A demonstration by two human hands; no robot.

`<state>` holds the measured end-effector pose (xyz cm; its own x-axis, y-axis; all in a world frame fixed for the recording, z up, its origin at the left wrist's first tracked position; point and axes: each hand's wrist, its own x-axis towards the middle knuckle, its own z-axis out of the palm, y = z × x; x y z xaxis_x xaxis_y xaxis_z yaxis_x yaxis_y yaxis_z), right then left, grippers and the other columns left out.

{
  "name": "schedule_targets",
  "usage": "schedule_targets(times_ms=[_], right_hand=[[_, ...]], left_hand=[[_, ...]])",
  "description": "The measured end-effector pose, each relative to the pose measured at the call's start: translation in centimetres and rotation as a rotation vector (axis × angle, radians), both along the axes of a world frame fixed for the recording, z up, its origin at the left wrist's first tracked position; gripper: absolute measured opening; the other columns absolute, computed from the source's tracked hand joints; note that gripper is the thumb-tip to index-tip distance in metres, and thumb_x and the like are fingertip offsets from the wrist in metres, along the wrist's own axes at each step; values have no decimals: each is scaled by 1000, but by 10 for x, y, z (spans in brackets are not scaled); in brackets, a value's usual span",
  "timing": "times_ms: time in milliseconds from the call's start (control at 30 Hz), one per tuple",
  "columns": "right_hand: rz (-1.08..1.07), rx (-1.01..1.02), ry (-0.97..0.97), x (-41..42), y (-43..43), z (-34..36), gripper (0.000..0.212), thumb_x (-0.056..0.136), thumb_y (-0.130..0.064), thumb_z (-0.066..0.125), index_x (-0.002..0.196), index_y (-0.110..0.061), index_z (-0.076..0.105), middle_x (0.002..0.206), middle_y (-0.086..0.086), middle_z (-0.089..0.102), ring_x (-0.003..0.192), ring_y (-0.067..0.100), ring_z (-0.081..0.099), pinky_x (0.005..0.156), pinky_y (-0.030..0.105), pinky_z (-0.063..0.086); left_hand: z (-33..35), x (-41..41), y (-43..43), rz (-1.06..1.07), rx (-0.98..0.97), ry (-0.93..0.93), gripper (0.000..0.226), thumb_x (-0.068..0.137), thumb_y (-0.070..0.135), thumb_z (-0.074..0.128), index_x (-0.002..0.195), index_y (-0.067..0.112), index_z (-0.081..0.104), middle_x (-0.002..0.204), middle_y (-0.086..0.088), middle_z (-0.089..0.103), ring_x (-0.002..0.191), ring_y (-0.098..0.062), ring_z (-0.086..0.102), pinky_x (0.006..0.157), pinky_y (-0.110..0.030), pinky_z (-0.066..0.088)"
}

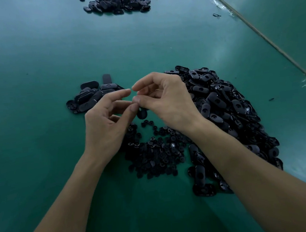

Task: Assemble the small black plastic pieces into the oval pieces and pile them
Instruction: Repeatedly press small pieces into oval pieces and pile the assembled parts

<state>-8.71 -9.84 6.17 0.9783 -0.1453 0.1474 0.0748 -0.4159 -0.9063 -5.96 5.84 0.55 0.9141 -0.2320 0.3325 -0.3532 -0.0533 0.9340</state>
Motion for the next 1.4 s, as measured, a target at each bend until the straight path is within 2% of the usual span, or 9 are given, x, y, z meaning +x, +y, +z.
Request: schedule_targets(times_ms=[200,400,633,867,967,1033,1200,1300,1400], right_hand=[[11,61,55,-2,-1,-4,15,87,-11,76,96,-23,72,89,-1,72,84,13,72,83,40,61],[113,-71,208,-5,-3,-8,11,91,-22,74,101,-19,71,82,-2,75,72,9,72,72,28,60],[78,-80,157,-4,-2,-10,11,97,-19,65,102,-22,74,87,2,72,80,18,68,80,39,58],[29,-89,101,-4,0,-8,13,99,-20,61,97,-27,71,80,3,68,76,22,64,75,41,55],[19,-93,144,-3,-3,-11,8,97,-28,64,104,-26,68,84,-1,68,75,9,66,71,28,56],[74,-205,215,-3,-6,-11,21,95,-35,68,113,-24,66,85,-8,65,72,-2,63,66,16,51],[248,-664,367,-9,-5,-15,30,91,-40,71,118,-27,66,102,-6,56,98,16,60,89,42,54],[232,-604,371,-9,-2,-17,12,95,-26,67,106,-27,69,101,1,63,90,22,64,85,43,56],[218,-582,384,-9,-3,-18,12,96,-19,63,102,-27,71,102,6,65,88,24,66,84,43,58]], left_hand=[[-2,1,-3,-39,-103,89,24,84,22,73,107,25,70,84,4,76,75,-12,74,69,-25,59],[-3,5,2,32,-194,100,16,89,11,73,99,23,70,84,8,74,75,-9,71,69,-21,58],[-2,4,2,19,-234,146,10,90,10,73,91,17,66,78,2,74,70,-14,73,64,-24,59],[-3,5,3,-32,-200,177,9,92,14,69,100,18,72,83,-3,77,72,-22,75,68,-29,61],[-4,5,2,-7,-226,183,8,93,11,69,97,17,72,84,-3,77,74,-22,75,68,-27,60],[-3,6,2,32,-253,186,9,94,9,68,95,17,71,83,-2,76,74,-21,75,67,-26,60],[-2,6,0,70,-267,179,12,94,3,67,96,15,70,84,1,76,80,-19,75,68,-25,60],[-2,5,0,71,-262,178,13,93,3,68,97,14,71,83,3,76,78,-17,75,69,-25,60],[-2,5,-1,73,-261,176,13,93,3,68,97,15,71,82,2,76,76,-17,75,70,-25,60]])
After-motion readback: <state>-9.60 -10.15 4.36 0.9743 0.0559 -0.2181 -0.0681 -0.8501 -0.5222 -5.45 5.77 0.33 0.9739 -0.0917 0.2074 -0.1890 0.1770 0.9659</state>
